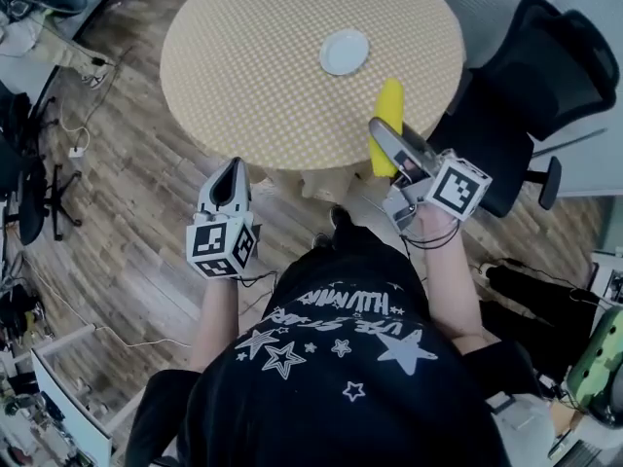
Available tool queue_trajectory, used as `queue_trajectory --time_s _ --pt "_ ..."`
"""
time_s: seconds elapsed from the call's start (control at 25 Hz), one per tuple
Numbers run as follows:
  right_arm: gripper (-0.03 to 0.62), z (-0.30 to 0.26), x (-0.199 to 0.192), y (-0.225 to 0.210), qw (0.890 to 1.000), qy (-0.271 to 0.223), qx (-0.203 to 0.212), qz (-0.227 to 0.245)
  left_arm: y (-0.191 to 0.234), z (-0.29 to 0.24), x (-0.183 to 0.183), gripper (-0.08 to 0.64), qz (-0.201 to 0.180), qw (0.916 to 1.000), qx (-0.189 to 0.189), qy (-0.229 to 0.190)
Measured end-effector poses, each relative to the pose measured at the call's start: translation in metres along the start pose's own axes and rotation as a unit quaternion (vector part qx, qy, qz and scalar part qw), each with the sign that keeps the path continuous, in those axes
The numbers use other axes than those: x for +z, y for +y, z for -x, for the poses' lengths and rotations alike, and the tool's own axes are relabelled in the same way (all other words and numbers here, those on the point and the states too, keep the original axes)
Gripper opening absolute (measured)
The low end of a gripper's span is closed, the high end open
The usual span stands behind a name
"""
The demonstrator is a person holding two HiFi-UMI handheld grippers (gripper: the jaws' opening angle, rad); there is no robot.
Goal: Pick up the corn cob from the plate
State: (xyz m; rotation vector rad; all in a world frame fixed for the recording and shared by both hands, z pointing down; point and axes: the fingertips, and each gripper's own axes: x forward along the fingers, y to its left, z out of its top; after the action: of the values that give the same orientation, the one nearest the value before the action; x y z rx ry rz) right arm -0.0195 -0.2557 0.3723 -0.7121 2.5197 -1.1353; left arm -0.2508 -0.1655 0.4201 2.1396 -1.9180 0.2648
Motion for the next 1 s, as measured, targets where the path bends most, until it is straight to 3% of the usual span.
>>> queue_trajectory --time_s 0.32,0.64,1.0 --pt "0.27 0.034 -0.01 -0.003 0.999 0.003 -0.029 0.022 -0.03 0.001 -0.011 0.008 -0.004 0.9993 -0.037 0.0" --pt "0.27 0.045 -0.003 0.021 0.998 0.01 -0.002 0.06 -0.055 0.009 -0.007 0.008 -0.018 0.999 -0.041 -0.004" --pt "0.27 0.124 -0.006 0.047 0.998 -0.006 0.018 0.062 -0.123 0.053 0.006 0.008 -0.034 0.9983 -0.037 -0.032"
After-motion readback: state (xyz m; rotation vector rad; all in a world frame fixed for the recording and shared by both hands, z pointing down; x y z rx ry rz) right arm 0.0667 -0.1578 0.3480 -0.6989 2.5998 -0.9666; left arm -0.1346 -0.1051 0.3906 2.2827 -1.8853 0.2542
